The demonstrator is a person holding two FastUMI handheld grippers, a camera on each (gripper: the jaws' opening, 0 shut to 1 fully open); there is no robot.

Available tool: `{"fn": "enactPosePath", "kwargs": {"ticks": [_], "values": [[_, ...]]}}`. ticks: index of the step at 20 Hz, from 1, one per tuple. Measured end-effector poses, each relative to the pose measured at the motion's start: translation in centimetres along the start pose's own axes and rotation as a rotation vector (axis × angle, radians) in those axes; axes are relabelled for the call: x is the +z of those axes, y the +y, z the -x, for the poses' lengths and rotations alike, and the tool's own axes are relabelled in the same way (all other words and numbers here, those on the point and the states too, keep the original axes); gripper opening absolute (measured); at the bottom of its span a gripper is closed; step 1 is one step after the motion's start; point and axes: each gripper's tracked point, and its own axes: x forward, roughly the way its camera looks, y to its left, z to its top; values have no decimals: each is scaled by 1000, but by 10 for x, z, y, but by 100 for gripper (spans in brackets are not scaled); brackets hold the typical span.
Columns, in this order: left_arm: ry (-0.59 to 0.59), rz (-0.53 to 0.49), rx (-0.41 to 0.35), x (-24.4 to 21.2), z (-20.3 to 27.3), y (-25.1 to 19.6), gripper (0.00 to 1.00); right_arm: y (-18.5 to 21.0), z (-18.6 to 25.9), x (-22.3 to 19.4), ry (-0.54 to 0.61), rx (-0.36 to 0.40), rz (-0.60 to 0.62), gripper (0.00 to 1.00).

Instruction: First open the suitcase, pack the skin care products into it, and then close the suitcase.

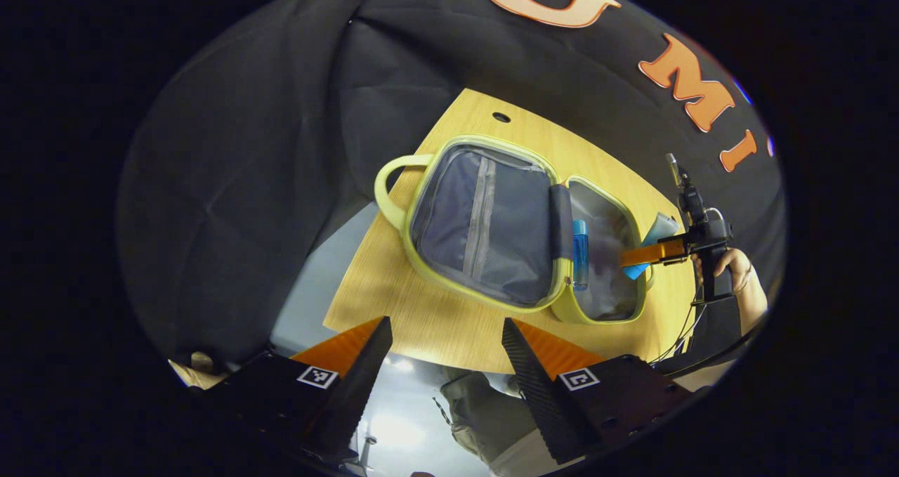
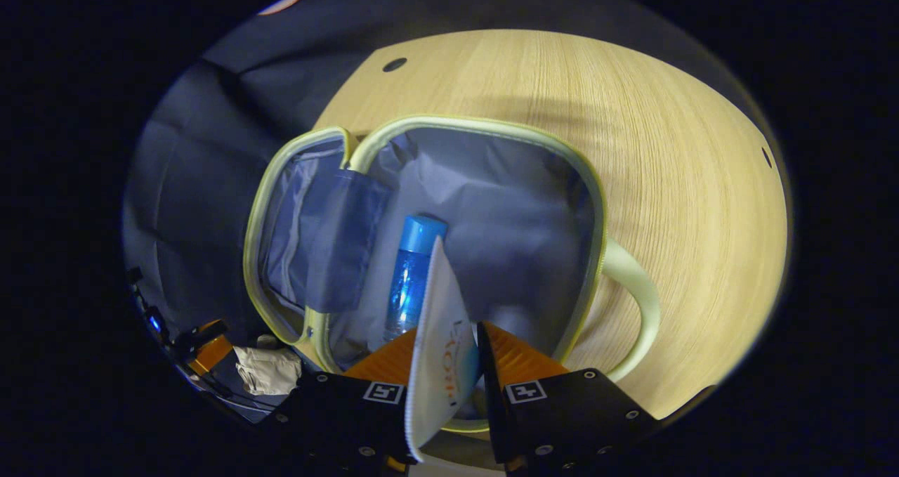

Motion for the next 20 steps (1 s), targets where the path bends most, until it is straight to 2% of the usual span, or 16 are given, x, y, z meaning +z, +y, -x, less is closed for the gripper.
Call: {"fn": "enactPosePath", "kwargs": {"ticks": [1, 2, 3, 4, 6, 8, 10, 11, 14, 17, 20], "values": [[7, 16, 0, -4, -3, 4, 99, -4, -8, 1, 6, -15, -5, 34], [13, 32, 2, -6, -5, 5, 98, -7, -14, 0, 9, -31, -10, 43], [16, 41, 4, -6, -7, 6, 98, -11, -17, 0, 11, -45, -20, 38], [15, 42, 9, -6, -9, 9, 98, -12, -19, 0, 11, -49, -33, 39], [9, 31, 19, -4, -8, 12, 98, -5, -17, 2, -5, -23, -48, 46], [2, 35, 9, 1, -11, 13, 98, 4, -8, 8, -41, 4, -48, 65], [-21, 53, -11, 10, -18, 15, 98, 14, 7, 12, -98, 37, -33, 90], [-39, 66, -18, 17, -23, 17, 98, 17, 15, 14, -134, 48, -18, 94], [-89, 126, -16, 40, -44, 41, 98, 26, 42, 20, -259, 85, 23, 96], [-106, 230, -20, 67, -64, 69, 98, 30, 67, 20, -348, 99, 41, 96], [-153, 316, -93, 103, -81, 79, 98, 31, 86, 16, -394, 128, -14, 96]]}}
